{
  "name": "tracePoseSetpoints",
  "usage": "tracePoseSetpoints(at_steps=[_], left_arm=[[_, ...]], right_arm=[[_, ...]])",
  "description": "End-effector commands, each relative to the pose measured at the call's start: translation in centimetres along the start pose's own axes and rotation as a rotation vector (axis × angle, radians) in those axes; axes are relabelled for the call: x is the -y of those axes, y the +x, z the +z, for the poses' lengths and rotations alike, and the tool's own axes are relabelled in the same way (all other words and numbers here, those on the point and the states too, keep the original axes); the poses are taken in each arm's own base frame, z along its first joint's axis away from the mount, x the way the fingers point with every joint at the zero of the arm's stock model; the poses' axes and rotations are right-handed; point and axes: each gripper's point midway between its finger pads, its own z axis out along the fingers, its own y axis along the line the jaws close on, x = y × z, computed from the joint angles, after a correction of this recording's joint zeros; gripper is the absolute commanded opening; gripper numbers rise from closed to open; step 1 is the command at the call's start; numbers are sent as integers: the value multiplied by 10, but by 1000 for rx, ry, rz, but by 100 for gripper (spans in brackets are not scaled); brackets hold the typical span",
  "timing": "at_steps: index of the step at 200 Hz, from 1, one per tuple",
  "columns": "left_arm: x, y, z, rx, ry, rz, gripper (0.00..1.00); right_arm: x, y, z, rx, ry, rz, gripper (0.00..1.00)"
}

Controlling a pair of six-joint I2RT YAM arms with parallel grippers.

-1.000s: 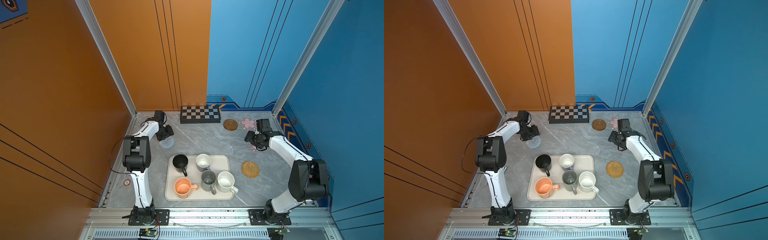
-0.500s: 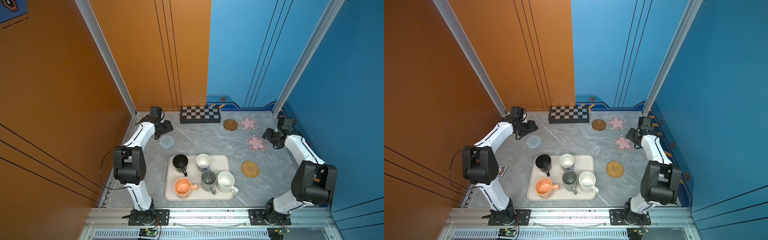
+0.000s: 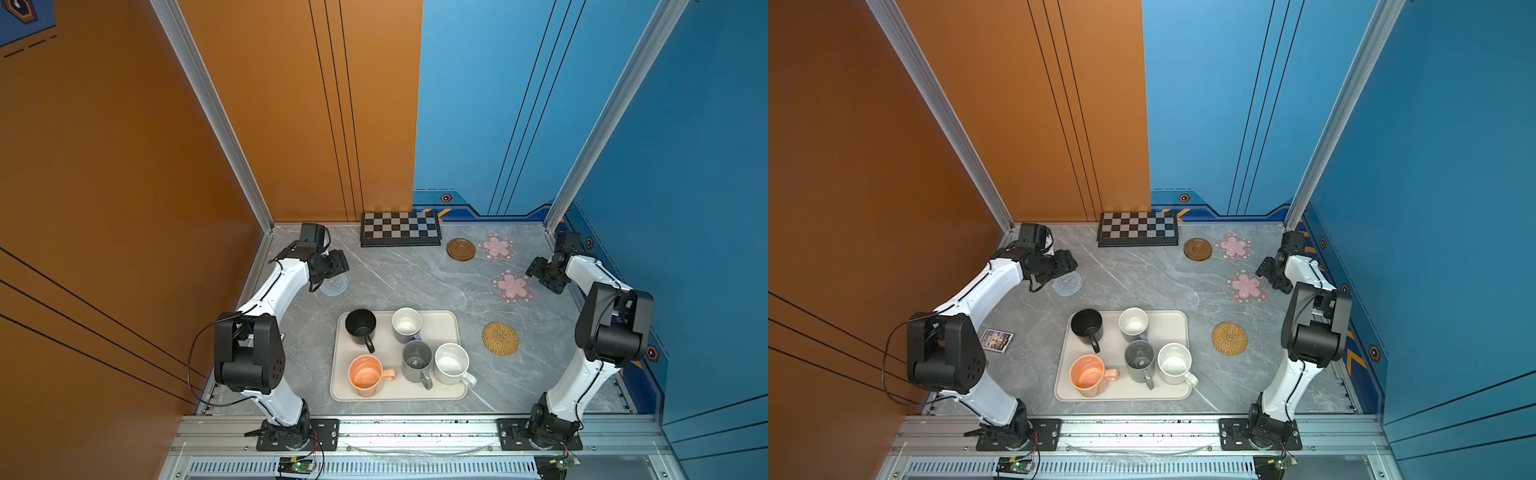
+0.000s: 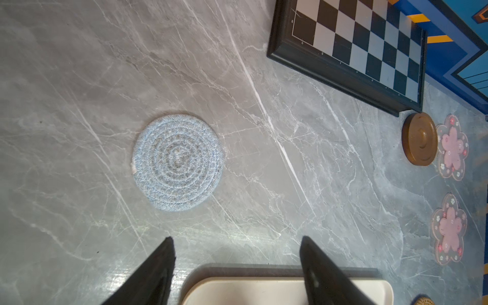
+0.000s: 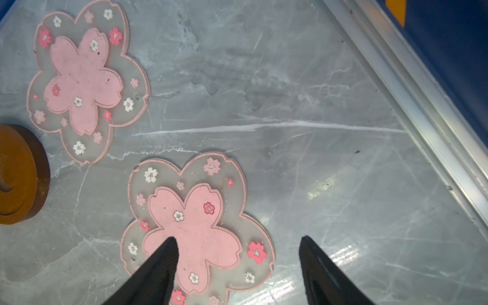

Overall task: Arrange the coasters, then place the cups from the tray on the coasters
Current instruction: 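Lower the right gripper onto the pink flower coaster nearer the robot, then slide the pink flower coaster with the right gripper toward the light-blue coaster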

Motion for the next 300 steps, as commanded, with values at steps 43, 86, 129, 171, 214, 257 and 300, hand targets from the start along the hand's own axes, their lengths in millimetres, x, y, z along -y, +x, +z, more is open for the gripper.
tracePoseSetpoints(at_steps=[43, 86, 129, 171, 214, 257, 300], left_arm=[[1, 11, 13, -18, -43, -4, 75], [6, 10, 20, -19, -44, -2, 75], [10, 11, 24, -28, -38, 3, 75], [9, 19, 26, -50, -32, 12, 75], [8, 20, 23, -50, -24, 10, 75], [6, 22, 20, -51, -23, 3, 75], [4, 26, 17, -54, -21, 5, 75]], right_arm=[[-14, 9, 31, -83, -23, -40, 74], [-11, 22, 43, -110, -7, -47, 73], [-20, 28, 49, -123, -26, -49, 73], [-18, 54, 52, -166, 14, -55, 73], [-21, 76, 55, -207, 23, -70, 73], [-31, 97, 49, -234, 13, -72, 72], [-45, 103, 48, -235, 3, -106, 72]])
